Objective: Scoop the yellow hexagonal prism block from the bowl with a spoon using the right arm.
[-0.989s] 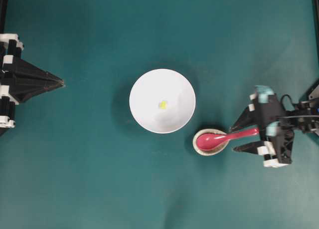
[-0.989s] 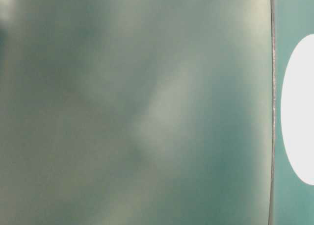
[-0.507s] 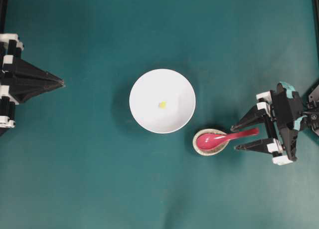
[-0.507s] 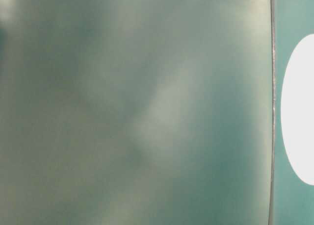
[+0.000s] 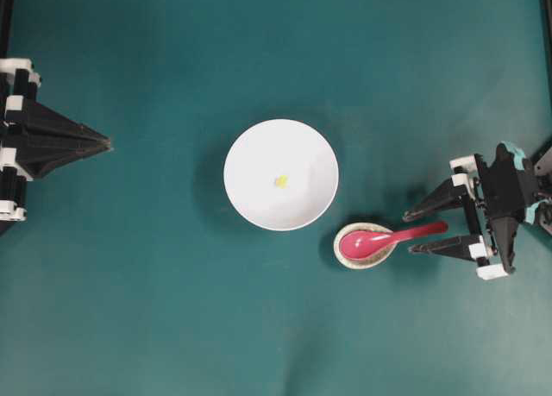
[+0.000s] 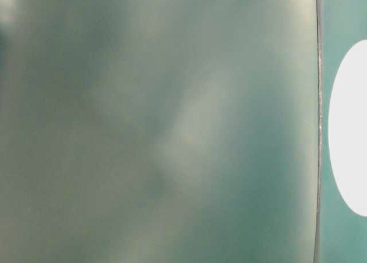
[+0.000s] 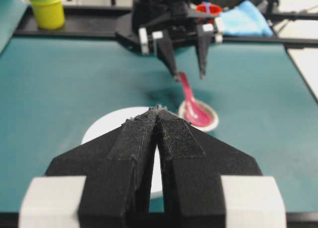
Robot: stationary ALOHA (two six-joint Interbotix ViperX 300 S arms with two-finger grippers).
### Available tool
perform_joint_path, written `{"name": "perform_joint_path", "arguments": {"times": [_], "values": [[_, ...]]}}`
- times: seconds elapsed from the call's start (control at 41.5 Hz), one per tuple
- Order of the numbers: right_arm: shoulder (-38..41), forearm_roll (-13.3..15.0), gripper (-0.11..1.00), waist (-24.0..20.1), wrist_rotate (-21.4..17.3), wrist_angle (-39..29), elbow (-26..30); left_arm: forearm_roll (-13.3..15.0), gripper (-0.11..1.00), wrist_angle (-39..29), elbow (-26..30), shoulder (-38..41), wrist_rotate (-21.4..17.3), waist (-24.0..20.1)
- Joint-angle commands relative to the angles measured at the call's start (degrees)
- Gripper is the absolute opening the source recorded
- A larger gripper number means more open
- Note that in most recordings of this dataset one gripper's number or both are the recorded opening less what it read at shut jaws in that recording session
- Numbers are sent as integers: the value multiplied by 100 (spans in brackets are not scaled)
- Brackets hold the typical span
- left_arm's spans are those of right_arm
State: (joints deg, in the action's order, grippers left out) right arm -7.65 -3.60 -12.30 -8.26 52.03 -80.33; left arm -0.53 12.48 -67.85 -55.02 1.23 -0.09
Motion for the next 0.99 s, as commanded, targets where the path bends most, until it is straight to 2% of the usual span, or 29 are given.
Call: {"name": "perform_joint_path", "arguments": {"times": [0.0, 0.483, 0.748, 0.965], "values": [[141, -9, 60, 18, 18, 211, 18, -18, 0, 26, 141, 62, 9, -18], [1081, 9, 59, 18, 299, 861, 88, -18, 0, -9, 141, 62, 0, -18], [1107, 18, 54, 18, 422, 940, 62, -18, 0, -18, 132, 62, 0, -9], [1107, 18, 43, 18, 466, 940, 70, -18, 0, -18, 132, 62, 0, -18]]}}
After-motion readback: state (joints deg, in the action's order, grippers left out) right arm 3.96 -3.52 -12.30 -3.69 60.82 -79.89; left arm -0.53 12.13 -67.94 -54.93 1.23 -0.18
